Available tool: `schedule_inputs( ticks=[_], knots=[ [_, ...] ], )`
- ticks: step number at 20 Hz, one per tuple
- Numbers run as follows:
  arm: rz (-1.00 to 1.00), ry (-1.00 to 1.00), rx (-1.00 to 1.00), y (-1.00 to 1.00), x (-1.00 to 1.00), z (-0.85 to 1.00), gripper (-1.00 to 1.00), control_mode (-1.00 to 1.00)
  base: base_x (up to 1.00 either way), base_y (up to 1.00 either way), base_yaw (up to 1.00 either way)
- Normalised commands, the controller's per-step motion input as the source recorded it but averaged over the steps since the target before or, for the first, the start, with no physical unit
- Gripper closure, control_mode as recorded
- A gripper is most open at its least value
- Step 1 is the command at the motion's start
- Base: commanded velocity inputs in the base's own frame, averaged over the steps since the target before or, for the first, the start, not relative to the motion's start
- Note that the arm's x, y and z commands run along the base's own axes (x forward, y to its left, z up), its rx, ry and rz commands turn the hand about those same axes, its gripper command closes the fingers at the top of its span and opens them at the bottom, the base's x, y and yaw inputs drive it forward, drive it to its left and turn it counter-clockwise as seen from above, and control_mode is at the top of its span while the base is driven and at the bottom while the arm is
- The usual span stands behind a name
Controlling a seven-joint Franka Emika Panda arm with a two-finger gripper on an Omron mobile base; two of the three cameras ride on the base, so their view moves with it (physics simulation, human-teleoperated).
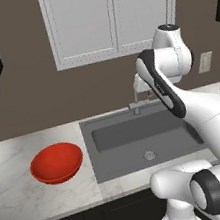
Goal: There is a mixed pile of frozen fruits and vegetables on the counter. Locate all the frozen vegetables and place the items in a bowl on the counter. Take all the frozen fruits and defrost them in a running sink.
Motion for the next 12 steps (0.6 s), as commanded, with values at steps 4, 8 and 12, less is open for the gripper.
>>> schedule_inputs(
  ticks=[4, 8, 12],
  knots=[
    [0.0, 0.0, 0.0, -0.11, 0.0, 0.0, -1.0, -1.0, 0.0, 0.0, 0.0],
    [0.0, 0.0, -0.01, -0.32, 0.0, 0.0, -1.0, -1.0, 0.0, 0.0, 0.0],
    [0.0, 0.0, 0.0, -0.4, 0.0, 0.0, -1.0, -1.0, 0.0, 0.0, 0.0]
  ],
)
